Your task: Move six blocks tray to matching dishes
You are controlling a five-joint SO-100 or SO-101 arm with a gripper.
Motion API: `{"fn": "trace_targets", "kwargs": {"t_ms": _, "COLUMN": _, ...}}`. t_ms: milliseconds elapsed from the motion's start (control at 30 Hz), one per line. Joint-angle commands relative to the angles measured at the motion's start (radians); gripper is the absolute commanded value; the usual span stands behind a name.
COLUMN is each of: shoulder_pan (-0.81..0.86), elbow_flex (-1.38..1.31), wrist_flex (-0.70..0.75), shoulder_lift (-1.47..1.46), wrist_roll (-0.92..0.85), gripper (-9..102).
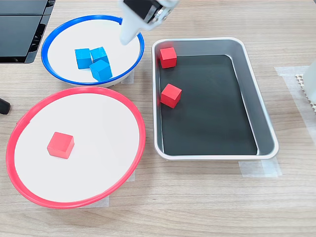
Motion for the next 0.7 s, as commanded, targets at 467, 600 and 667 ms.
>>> {"fn": "trace_targets", "kwargs": {"t_ms": 467, "shoulder_pan": -0.144, "elbow_flex": 0.482, "wrist_flex": -0.146, "shoulder_lift": 0.253, "wrist_roll": -0.084, "gripper": 18}}
{"fn": "trace_targets", "kwargs": {"t_ms": 600, "shoulder_pan": -0.147, "elbow_flex": 0.522, "wrist_flex": -0.221, "shoulder_lift": 0.209, "wrist_roll": -0.074, "gripper": 18}}
{"fn": "trace_targets", "kwargs": {"t_ms": 667, "shoulder_pan": -0.143, "elbow_flex": 0.534, "wrist_flex": -0.236, "shoulder_lift": 0.193, "wrist_roll": -0.081, "gripper": 18}}
